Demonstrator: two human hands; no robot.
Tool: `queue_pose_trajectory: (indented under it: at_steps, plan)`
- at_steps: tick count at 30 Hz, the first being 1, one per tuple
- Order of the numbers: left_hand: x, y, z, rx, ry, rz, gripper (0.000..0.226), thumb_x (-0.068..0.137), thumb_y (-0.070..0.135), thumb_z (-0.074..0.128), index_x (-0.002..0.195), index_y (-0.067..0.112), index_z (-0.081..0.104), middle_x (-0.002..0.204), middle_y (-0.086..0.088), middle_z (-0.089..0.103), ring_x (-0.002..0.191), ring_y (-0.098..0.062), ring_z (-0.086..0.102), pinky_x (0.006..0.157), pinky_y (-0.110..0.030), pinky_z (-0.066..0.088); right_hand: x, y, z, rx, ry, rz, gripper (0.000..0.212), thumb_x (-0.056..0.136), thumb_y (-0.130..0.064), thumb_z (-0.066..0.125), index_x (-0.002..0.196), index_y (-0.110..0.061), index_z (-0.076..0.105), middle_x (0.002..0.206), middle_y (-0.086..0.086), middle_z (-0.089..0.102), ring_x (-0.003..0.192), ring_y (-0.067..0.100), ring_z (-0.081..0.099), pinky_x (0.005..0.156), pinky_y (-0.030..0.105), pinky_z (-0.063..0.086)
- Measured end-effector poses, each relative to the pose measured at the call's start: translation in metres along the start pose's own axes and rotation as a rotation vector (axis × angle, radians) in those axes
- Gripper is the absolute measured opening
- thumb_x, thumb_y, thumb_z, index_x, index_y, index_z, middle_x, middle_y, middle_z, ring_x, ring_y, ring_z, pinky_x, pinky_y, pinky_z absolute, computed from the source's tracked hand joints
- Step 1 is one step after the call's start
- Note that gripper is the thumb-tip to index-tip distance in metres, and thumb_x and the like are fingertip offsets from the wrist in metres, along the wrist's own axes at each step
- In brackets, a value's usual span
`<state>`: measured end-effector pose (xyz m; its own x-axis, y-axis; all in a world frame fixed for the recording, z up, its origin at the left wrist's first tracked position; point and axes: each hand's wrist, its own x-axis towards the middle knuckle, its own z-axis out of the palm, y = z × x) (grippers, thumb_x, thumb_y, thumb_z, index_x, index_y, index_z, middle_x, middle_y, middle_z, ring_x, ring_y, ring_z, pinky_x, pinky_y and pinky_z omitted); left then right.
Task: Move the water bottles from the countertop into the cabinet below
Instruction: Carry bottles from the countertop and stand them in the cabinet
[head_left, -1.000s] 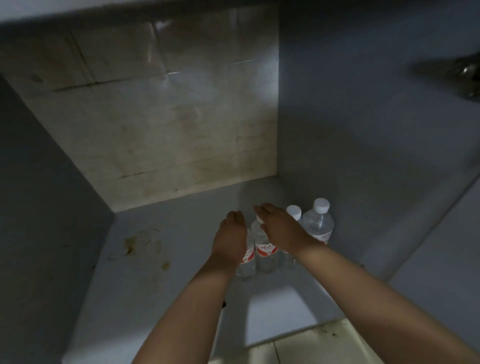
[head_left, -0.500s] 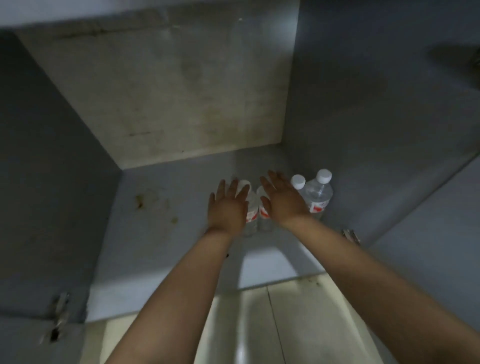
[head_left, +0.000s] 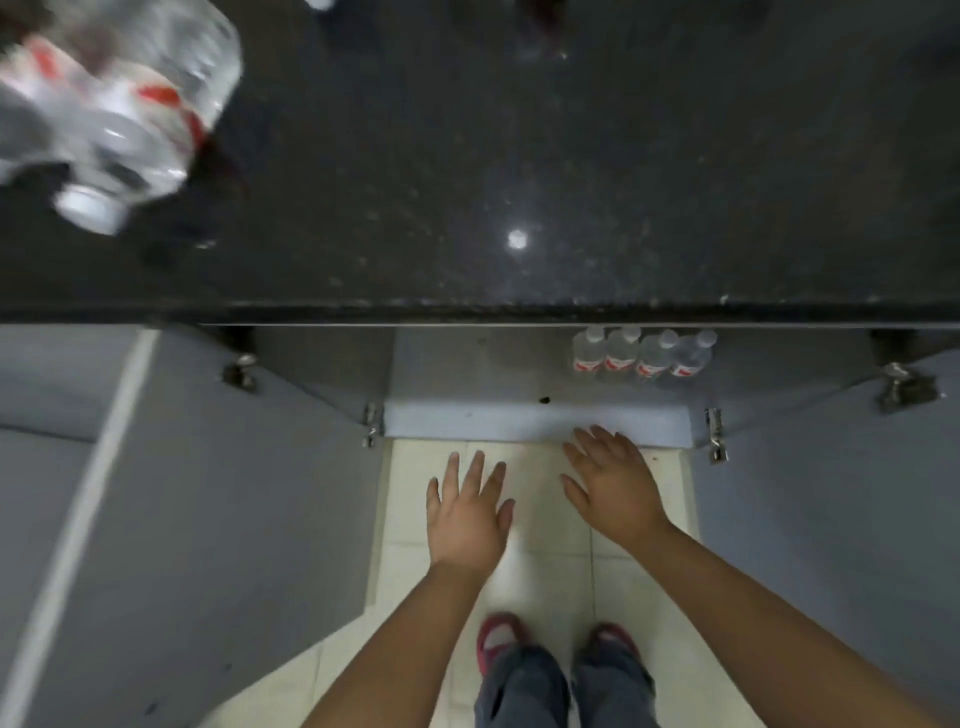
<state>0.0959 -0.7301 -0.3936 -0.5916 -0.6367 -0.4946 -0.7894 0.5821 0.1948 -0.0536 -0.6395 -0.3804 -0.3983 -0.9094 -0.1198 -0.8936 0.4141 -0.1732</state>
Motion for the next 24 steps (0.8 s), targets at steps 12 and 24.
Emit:
queue_pose_trajectory:
  at_steps: [12,24]
  plan:
    - [-0.116,-0.070,-0.209,-0.036,0.378,-0.042,0.047,0.095,0.041,0.038,0.140,0.027,0.035,0.154,0.002,0.027,0.145,-0.023,0.012,0.117,-0.041,0.015,0.005,-0.140,-0.180,0.242,0.469,-0.068,0.026,0.061,-0.007,0.078,0.083,0.006,0.074,0.088,0.025,0.075,0.080,0.041,0.072,0.066,0.052,0.058]
    - [-0.014,-0.138,-0.336,-0.079,0.542,-0.237,0.057,0.093,0.038,0.044,0.143,0.017,0.026,0.154,-0.007,0.024,0.143,-0.026,0.018,0.110,-0.043,0.030,0.197,-0.131,-0.260,0.225,0.345,-0.010,0.041,0.088,-0.023,0.060,0.125,-0.005,0.057,0.137,0.015,0.053,0.131,0.031,0.043,0.109,0.042,0.037]
